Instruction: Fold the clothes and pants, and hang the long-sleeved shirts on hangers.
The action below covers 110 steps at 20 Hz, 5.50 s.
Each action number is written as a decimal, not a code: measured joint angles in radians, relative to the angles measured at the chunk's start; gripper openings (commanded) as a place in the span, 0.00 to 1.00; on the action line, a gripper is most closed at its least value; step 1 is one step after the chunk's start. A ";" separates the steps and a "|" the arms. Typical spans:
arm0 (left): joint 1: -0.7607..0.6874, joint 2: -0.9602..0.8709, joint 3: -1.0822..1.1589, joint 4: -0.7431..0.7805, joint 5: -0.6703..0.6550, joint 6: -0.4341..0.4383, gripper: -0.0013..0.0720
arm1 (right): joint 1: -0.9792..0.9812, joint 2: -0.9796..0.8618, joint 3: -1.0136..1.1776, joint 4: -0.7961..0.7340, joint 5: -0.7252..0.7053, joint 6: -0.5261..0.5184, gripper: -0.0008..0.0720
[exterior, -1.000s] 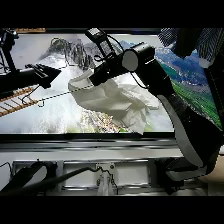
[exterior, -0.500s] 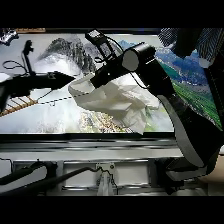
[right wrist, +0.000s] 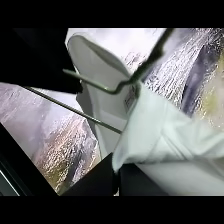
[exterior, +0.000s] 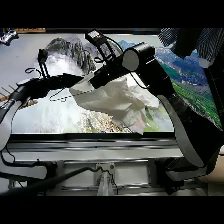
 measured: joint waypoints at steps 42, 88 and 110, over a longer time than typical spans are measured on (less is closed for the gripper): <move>-0.162 -0.064 0.000 -0.286 -0.280 -0.034 0.03 | -0.156 0.366 -0.291 -0.183 -0.066 -0.625 0.75; 0.298 0.564 -0.197 0.545 0.697 -0.702 0.45 | -0.158 0.486 -0.300 0.039 -0.103 -0.528 0.04; -0.288 0.592 -0.454 -0.210 0.903 -0.401 0.81 | -0.158 0.487 -0.300 0.022 -0.106 -0.462 0.04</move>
